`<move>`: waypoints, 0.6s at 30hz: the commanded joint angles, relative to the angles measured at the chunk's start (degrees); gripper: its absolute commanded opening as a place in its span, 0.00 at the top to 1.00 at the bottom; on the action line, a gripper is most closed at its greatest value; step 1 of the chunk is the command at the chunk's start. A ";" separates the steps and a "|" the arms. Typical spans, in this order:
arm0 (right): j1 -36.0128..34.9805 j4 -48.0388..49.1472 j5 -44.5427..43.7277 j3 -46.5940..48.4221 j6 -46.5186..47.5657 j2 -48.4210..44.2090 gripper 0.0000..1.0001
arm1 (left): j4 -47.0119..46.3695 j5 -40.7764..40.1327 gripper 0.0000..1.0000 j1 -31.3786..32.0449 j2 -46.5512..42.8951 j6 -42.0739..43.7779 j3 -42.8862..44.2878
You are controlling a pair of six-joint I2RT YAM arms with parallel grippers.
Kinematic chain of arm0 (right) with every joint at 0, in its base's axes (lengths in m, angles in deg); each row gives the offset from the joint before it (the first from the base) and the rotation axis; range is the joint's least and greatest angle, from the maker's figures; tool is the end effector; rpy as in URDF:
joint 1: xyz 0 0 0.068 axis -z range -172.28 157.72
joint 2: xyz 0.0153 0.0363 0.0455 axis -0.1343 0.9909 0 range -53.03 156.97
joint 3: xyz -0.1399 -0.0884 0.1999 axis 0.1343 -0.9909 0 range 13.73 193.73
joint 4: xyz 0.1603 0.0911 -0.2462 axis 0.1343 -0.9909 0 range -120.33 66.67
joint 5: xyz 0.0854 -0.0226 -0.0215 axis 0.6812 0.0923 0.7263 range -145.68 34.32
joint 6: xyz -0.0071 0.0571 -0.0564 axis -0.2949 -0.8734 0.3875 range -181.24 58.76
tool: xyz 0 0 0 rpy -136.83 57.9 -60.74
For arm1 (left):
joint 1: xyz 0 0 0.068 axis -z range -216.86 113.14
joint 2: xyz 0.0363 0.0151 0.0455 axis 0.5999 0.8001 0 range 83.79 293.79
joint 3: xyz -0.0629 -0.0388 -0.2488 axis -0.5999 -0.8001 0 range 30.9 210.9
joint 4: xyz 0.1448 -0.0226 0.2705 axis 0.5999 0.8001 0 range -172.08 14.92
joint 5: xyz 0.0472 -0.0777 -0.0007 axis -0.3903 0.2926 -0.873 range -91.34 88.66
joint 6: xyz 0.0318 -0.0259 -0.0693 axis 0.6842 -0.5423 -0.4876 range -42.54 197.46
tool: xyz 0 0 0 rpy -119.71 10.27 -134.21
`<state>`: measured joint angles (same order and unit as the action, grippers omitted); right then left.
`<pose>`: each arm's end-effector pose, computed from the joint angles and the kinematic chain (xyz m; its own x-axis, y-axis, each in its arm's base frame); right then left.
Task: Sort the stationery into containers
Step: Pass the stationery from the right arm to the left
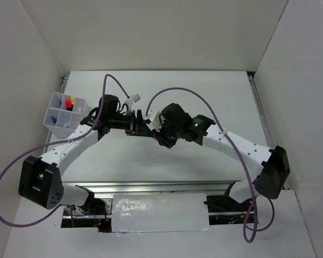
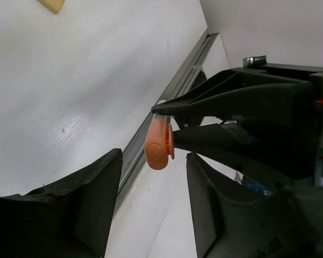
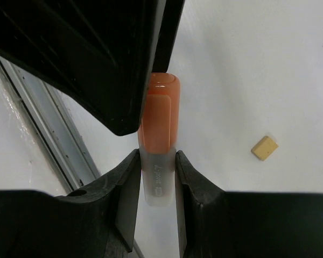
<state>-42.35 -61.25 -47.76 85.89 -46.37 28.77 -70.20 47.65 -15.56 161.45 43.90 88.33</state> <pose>0.2368 0.2979 0.2656 -0.2476 -0.6917 -0.6784 -0.9133 0.4003 -0.0749 0.3203 -0.1813 0.2491 -0.8737 -0.0487 -0.4840 0.4210 0.4227 -0.8026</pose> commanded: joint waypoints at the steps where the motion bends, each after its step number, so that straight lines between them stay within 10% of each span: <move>1: -0.82 1.53 -1.15 4.65 0.33 0.73 1.00 | -2.83 2.51 0.38 0.15 -0.85 -1.68 -1.35; 9: -1.97 0.38 -1.60 7.73 1.56 2.31 1.00 | -5.11 4.27 0.51 0.15 -0.94 -2.56 -2.94; 18: -2.49 0.65 -1.77 5.19 1.74 1.44 1.00 | -6.07 5.41 0.39 -0.64 -2.26 -3.17 -1.09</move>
<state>-44.12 -61.68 -49.66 90.64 -45.10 31.22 -73.22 50.51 -15.72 161.17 42.31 85.33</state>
